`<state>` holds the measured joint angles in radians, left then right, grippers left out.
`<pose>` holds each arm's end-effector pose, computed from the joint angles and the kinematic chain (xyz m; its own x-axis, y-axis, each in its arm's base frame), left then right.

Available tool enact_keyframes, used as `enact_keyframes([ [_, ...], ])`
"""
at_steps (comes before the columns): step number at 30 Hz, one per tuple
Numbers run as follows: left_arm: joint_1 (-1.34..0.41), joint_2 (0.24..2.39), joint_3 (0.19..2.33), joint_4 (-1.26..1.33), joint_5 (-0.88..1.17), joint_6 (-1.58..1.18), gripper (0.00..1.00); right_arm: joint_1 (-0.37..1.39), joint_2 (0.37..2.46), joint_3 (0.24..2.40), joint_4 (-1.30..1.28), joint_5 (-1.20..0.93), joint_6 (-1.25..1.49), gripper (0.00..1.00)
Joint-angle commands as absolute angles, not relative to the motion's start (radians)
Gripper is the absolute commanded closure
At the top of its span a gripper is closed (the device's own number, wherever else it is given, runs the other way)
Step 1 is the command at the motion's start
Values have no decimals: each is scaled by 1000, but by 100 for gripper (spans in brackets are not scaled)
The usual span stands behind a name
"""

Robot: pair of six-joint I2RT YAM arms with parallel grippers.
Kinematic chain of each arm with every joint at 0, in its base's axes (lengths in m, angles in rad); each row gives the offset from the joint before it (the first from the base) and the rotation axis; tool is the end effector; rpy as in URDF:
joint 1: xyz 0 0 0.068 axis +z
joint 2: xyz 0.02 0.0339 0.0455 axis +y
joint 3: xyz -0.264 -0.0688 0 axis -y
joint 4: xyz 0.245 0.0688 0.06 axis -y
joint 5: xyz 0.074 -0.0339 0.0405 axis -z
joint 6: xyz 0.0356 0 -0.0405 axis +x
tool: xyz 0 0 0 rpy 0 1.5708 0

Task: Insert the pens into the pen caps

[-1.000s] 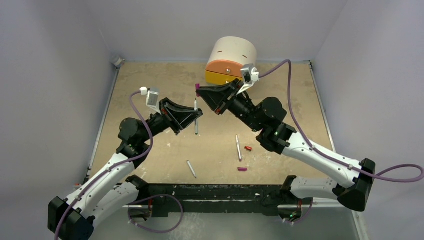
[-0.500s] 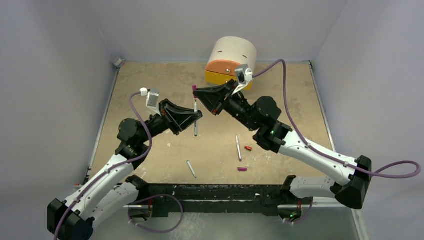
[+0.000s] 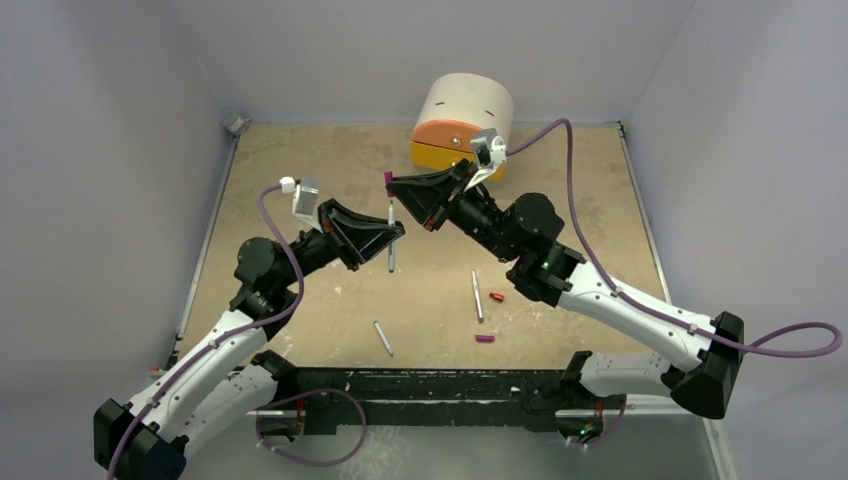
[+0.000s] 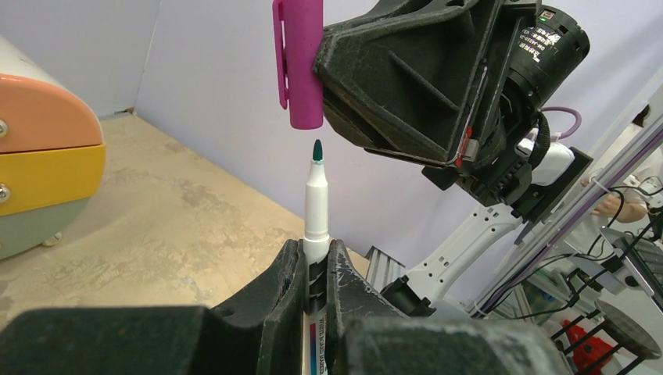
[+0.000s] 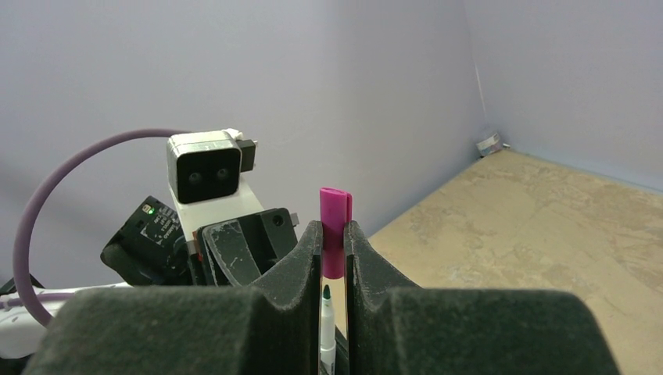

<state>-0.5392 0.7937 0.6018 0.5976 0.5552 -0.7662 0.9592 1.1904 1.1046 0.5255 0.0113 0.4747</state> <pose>0.1471 -0.1099 0.3550 -0.3467 -0.4792 -0.8063 0.8487 0.2057 -0.4872 0.1556 0.2211 0.4441 -0.1541 0.5762 -0.8026 -0.8346 0.3588 0.4179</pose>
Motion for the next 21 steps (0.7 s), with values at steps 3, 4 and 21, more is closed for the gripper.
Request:
enact_keyframes([
  [3, -543, 776, 624, 617, 523, -744, 100, 956, 1159, 1093, 584, 11, 464, 100],
  [4, -543, 771, 625, 608, 517, -741, 100, 956, 1160, 1085, 582, 8, 466, 100],
  [21, -543, 772, 635, 580, 483, -727, 100, 955, 1155, 1069, 580, -10, 476, 100],
])
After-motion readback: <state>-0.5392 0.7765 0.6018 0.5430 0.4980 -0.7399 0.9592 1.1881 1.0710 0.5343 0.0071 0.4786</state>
